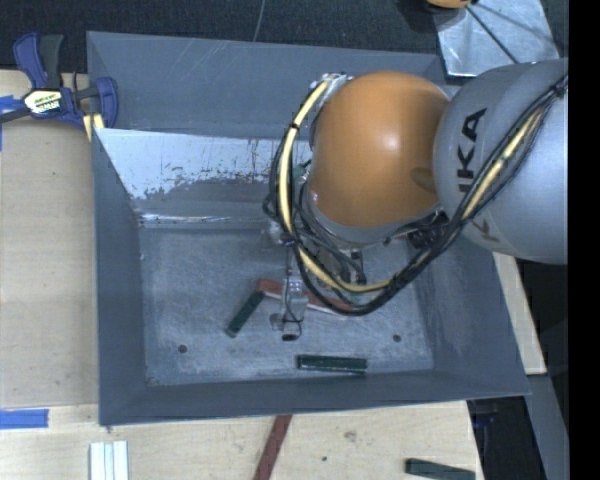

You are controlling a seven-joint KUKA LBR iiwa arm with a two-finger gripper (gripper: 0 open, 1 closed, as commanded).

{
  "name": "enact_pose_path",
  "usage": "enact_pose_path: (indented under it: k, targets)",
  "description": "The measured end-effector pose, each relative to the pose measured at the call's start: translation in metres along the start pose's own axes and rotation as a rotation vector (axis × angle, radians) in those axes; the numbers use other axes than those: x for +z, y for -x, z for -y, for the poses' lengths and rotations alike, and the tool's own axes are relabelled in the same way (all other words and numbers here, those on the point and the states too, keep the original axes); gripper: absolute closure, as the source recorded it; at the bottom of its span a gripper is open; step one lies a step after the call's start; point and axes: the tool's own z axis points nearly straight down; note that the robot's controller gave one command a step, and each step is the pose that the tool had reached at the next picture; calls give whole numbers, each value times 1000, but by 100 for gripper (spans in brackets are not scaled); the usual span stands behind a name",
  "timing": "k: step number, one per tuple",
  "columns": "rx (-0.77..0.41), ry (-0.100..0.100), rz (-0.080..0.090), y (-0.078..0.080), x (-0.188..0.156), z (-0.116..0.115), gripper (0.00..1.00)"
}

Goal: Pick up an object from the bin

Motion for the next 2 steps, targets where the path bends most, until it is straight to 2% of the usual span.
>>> enact_pose_path:
  k: [1,2]
  targets:
    - [-46,1,7,12,52,0,0]
    - [8,1,4,26,113,-9,0]
